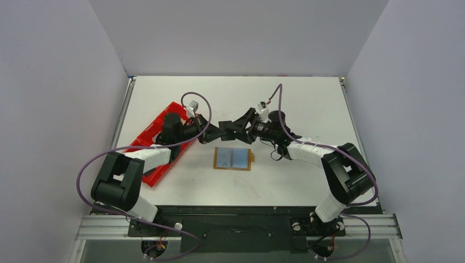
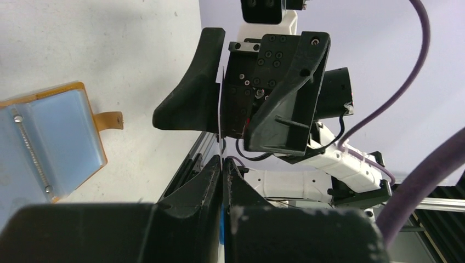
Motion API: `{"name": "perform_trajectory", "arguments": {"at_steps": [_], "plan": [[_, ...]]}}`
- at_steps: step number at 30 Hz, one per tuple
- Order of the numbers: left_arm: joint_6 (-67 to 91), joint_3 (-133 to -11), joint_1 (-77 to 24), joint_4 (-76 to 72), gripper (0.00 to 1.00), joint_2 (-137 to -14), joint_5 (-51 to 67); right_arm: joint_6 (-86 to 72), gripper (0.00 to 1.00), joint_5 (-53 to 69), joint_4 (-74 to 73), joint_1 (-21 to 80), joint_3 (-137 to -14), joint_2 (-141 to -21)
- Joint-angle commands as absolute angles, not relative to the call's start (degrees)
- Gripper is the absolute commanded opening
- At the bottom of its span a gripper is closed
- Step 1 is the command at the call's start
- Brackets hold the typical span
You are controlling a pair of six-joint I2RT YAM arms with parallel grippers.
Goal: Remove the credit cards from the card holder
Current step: Remove the credit card from the card holder, then place the credit card in the storage box.
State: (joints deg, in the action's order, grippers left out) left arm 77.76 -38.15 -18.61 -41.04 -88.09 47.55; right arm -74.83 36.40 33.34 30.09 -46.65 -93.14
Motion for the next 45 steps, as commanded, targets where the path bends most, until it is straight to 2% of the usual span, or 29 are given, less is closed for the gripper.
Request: {"name": "perform_trajectory", "arguments": {"at_steps": [1, 9, 17, 24, 33, 45], "plan": [[74.4, -38.6, -18.4, -38.0, 0.00, -86.5, 46.7, -66.1, 0.67, 32.1, 21.1, 30.7, -49.8, -88.9], [57.0, -43.2, -17.4, -6.1, 0.00, -77.7, 32.9, -52.1, 0.67, 16.9, -5.0, 30.7, -54.8, -84.5], [48.2, -45.5, -11.4, 17.5, 0.00, -67.1, 22.1, -46.8, 0.67, 12.2, -10.7, 30.8, -54.7, -83.0], [40.6, -47.5, 0.0, 36.9, 0.00, -58.2, 15.3, -43.8, 0.67, 10.2, -12.6, 30.6, -53.1, -81.4], [35.8, -52.0, 9.2, 51.5, 0.00, -54.7, 0.3, -41.3, 0.67, 10.1, -13.3, 30.7, -53.0, -82.0], [34.2, -53.1, 16.5, 56.6, 0.00, -54.2, -10.0, -40.7, 0.67, 10.9, -12.9, 30.6, -53.2, -83.7]]}}
